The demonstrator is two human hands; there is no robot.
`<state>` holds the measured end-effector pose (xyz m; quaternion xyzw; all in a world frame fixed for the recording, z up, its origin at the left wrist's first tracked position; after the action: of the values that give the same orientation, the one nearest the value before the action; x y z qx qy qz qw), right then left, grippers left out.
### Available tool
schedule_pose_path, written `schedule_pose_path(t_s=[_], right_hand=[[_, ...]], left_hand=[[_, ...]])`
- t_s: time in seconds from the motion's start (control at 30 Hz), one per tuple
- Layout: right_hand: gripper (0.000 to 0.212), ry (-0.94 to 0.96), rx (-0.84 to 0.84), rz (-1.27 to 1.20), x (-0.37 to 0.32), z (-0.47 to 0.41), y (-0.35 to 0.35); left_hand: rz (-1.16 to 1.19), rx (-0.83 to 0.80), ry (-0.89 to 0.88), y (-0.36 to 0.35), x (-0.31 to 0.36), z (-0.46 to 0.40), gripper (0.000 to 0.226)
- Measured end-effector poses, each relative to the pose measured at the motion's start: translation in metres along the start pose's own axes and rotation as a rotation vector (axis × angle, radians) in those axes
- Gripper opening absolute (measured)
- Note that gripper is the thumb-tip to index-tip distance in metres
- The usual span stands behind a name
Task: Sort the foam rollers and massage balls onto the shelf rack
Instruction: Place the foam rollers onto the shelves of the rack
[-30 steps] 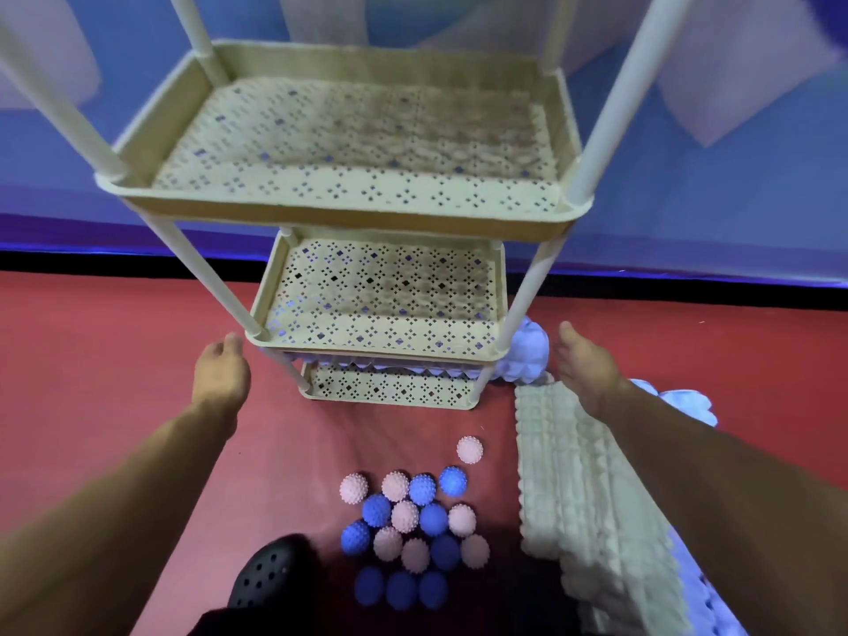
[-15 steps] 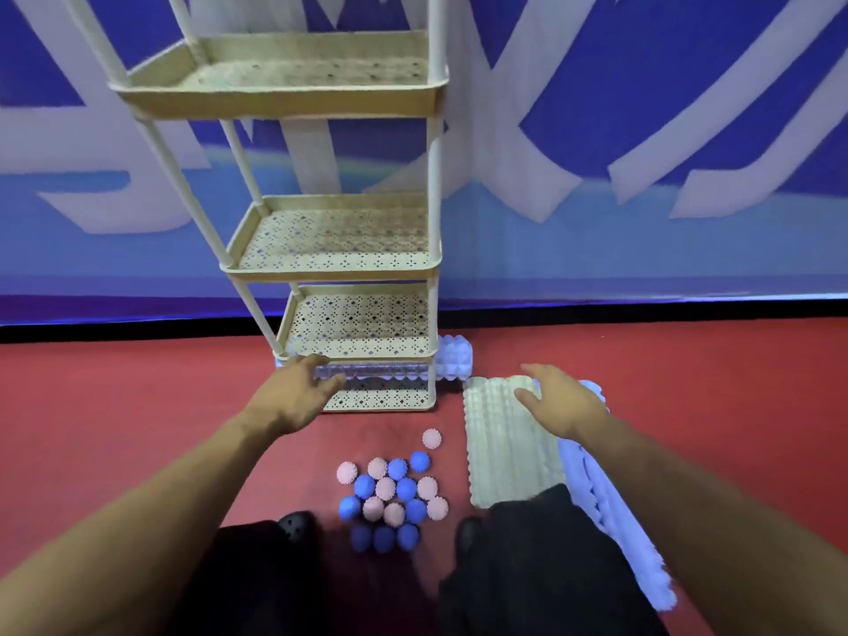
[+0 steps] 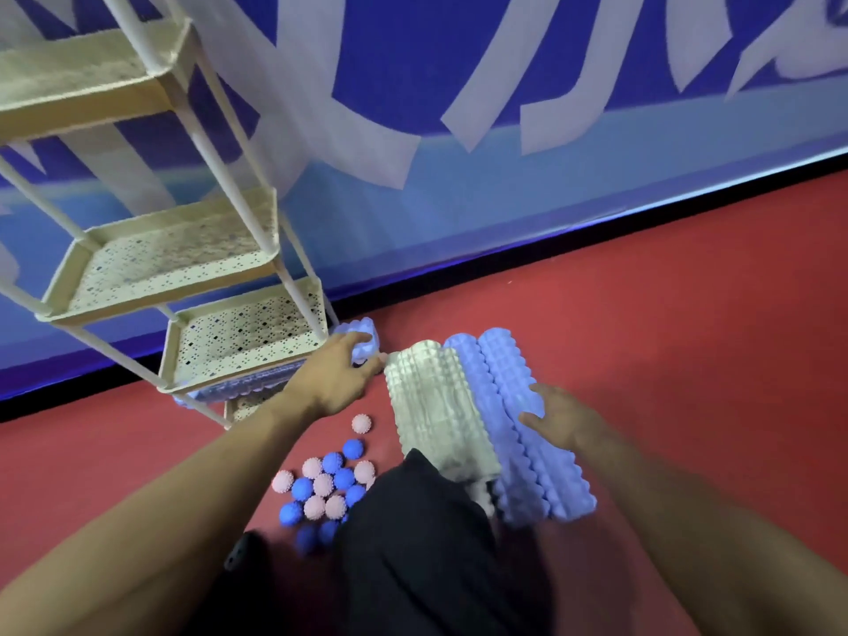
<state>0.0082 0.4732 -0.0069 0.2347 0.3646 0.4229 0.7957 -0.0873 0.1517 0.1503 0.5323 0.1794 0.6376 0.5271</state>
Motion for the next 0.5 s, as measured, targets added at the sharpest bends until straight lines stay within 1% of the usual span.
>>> schedule_pose_path(t_s=[0.07, 0.13, 0.2, 0.23, 0.3, 0.33, 0.37, 0.4, 0.43, 0.47, 0.5], right_hand=[[0.082, -0.026, -0.041, -0.074, 0.031, -0.026, -0.018], [0.099, -0.065, -0.080, -0.142, 0.048, -0.040, -0.035], [0.093, -0.110, -0.092, -0.172, 0.067, -0.058, -0.054], [0.099, -0.112, -0.096, -0.204, 0.072, -0.065, -0.062], [0.137, -0.166, -0.108, -0.316, 0.098, -0.092, -0.091], [0.149, -0.178, -0.130, -0.388, 0.122, -0.115, -0.116], [0.151, -0.192, -0.136, -0.411, 0.126, -0.123, -0.124], [0.149, -0.210, -0.138, -0.425, 0.125, -0.125, -0.124], [0.139, -0.219, -0.104, -0.417, 0.121, -0.126, -0.116], [0.122, -0.229, -0.061, -0.367, 0.111, -0.121, -0.103], [0.109, -0.231, -0.033, -0.322, 0.107, -0.121, -0.096]], left_hand=[[-0.015, -0.020, -0.018, -0.014, 0.011, -0.018, 0.054], [-0.017, -0.058, -0.030, -0.030, 0.013, -0.040, 0.052], [-0.012, -0.100, -0.017, -0.046, 0.007, -0.063, 0.052], [-0.013, -0.119, -0.003, -0.055, 0.001, -0.074, 0.056], [-0.014, -0.145, 0.014, -0.071, -0.011, -0.093, 0.061], [-0.009, -0.162, 0.018, -0.079, -0.017, -0.101, 0.061], [0.005, -0.183, 0.026, -0.089, -0.025, -0.110, 0.062], [0.021, -0.203, 0.035, -0.098, -0.033, -0.118, 0.063], [0.031, -0.221, 0.050, -0.107, -0.042, -0.125, 0.064], [0.036, -0.236, 0.059, -0.117, -0.050, -0.132, 0.064], [0.038, -0.250, 0.064, -0.125, -0.056, -0.138, 0.064]])
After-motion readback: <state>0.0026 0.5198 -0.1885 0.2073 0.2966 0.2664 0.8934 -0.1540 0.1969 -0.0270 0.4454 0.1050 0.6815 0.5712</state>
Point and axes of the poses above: each hand's wrist, its own z-axis away from the middle knuckle, its own y-axis out of the back of the hand, x = y × z, the point moved 8 cm from there along -z, towards the middle knuckle, and after that the axes turned 8 degrees about -x, right-handed, at the moved point
